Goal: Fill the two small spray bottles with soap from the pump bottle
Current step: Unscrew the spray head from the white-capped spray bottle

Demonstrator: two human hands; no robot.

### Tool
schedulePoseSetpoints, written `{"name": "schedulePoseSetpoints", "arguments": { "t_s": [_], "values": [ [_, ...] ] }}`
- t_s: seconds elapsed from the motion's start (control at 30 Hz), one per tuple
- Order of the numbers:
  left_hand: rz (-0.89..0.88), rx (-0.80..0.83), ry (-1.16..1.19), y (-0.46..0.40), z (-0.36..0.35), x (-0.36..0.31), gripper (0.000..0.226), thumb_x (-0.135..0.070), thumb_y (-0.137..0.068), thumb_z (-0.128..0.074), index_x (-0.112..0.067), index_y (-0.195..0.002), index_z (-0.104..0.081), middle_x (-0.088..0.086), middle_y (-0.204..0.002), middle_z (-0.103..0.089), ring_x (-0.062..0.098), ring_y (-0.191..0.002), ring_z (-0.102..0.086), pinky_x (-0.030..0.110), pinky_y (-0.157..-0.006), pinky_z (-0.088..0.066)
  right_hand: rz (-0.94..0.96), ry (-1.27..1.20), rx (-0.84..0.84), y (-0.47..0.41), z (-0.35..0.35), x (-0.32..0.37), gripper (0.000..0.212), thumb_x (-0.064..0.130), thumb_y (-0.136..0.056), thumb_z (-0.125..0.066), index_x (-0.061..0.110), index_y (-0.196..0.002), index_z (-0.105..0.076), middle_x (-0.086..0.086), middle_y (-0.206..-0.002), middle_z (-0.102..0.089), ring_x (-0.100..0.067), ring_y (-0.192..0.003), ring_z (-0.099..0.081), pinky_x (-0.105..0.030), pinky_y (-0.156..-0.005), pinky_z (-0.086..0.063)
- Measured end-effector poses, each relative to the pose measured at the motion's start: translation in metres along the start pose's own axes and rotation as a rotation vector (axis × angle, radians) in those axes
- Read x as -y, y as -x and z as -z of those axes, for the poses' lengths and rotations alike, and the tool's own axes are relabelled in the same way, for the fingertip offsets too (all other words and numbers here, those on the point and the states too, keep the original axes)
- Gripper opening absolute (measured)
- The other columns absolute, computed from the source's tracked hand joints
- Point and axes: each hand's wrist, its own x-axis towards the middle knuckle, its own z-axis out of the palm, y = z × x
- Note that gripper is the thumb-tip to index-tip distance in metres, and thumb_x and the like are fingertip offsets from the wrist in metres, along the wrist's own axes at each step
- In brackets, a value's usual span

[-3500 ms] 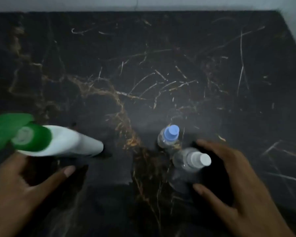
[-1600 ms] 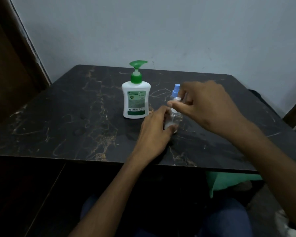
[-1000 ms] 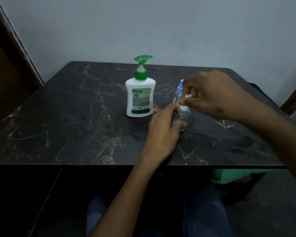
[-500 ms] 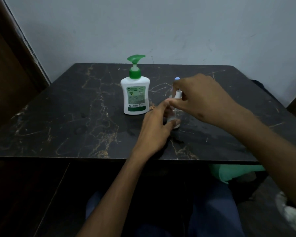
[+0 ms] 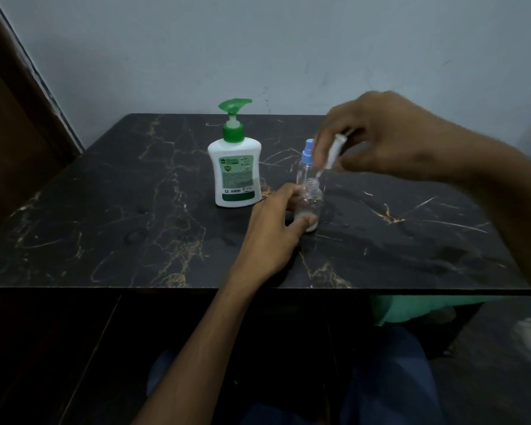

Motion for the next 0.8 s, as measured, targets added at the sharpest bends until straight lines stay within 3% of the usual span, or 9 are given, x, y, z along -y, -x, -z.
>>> {"name": "schedulePoseSetpoints", "arguments": {
  "t_s": [0.07,0.17,0.23,0.37,0.43,0.53,0.63,0.8],
  "values": [
    [0.002,-0.008,-0.007,0.0,-0.001,0.001,0.035,-0.021,-0.089,-0.078,-0.021,-0.122,-0.066,-0.011,-0.111,-0.073,0.004,-0.106,-0.067,0.034,-0.096,-0.057,-0.062,-0.103,-0.158,0.019,-0.001,-0.012,0.021,0.009,-0.09,-0.076,0.027,-0.102,-0.078,0.011,-0.101,-0.077,-0.008,-0.096,-0.074,-0.036,-0.089,-0.062],
    [0.004,-0.004,-0.028,0.001,-0.002,0.002,0.036,-0.024,-0.091,-0.077,-0.023,-0.125,-0.064,-0.011,-0.115,-0.072,0.003,-0.11,-0.066,0.036,-0.099,-0.056,-0.213,-0.154,-0.331,0.044,-0.035,-0.041,0.013,0.023,-0.096,-0.075,0.028,-0.108,-0.075,0.008,-0.104,-0.077,-0.013,-0.098,-0.075,-0.051,-0.092,-0.062],
    [0.01,0.004,-0.034,0.001,-0.002,0.002,0.037,-0.023,-0.093,-0.076,-0.021,-0.128,-0.064,-0.01,-0.119,-0.072,0.002,-0.113,-0.065,0.034,-0.101,-0.056,-0.283,-0.18,-0.37,0.059,-0.061,-0.058,0.008,0.027,-0.1,-0.073,0.027,-0.108,-0.074,0.006,-0.102,-0.077,-0.014,-0.097,-0.076,-0.051,-0.091,-0.063],
    [0.028,-0.002,-0.01,0.001,-0.001,0.001,0.032,-0.019,-0.092,-0.078,-0.02,-0.122,-0.066,-0.011,-0.113,-0.072,0.001,-0.107,-0.067,0.031,-0.097,-0.057,-0.341,-0.655,-0.514,0.084,-0.084,-0.073,0.014,0.017,-0.1,-0.071,0.011,-0.112,-0.074,-0.011,-0.1,-0.078,-0.032,-0.096,-0.078,-0.046,-0.092,-0.063],
    [0.032,-0.01,-0.012,0.0,-0.002,0.003,0.031,-0.017,-0.09,-0.079,-0.02,-0.118,-0.066,-0.011,-0.109,-0.072,0.002,-0.105,-0.067,0.031,-0.096,-0.058,-0.366,-0.789,-0.58,0.09,-0.085,-0.076,0.016,0.018,-0.099,-0.071,0.011,-0.112,-0.074,-0.014,-0.102,-0.077,-0.036,-0.098,-0.077,-0.043,-0.093,-0.063],
    [0.055,-0.001,-0.038,-0.001,-0.003,0.005,0.032,-0.018,-0.089,-0.08,-0.021,-0.116,-0.064,-0.011,-0.108,-0.072,0.001,-0.104,-0.067,0.028,-0.095,-0.057,-0.485,-0.612,-0.609,0.086,-0.089,-0.085,0.009,0.02,-0.099,-0.074,0.017,-0.106,-0.076,-0.007,-0.096,-0.079,-0.028,-0.091,-0.078,-0.049,-0.09,-0.064],
    [0.067,0.001,-0.073,0.001,-0.002,0.0,0.032,-0.021,-0.09,-0.081,-0.022,-0.117,-0.064,-0.012,-0.11,-0.072,-0.002,-0.104,-0.066,0.023,-0.094,-0.056,-0.602,-0.258,-0.529,0.071,-0.103,-0.086,0.007,0.03,-0.092,-0.08,0.024,-0.094,-0.077,0.007,-0.087,-0.077,-0.012,-0.083,-0.074,-0.04,-0.082,-0.063],
    [0.106,-0.049,-0.118,0.023,0.017,-0.029,0.043,-0.027,-0.087,-0.083,-0.024,-0.126,-0.063,-0.02,-0.116,-0.069,-0.006,-0.108,-0.065,0.029,-0.102,-0.055,-0.58,-0.074,-0.483,0.056,-0.123,-0.076,0.013,0.036,-0.089,-0.08,0.026,-0.087,-0.072,0.013,-0.08,-0.071,-0.005,-0.076,-0.067,-0.031,-0.072,-0.053]
  ]
}}
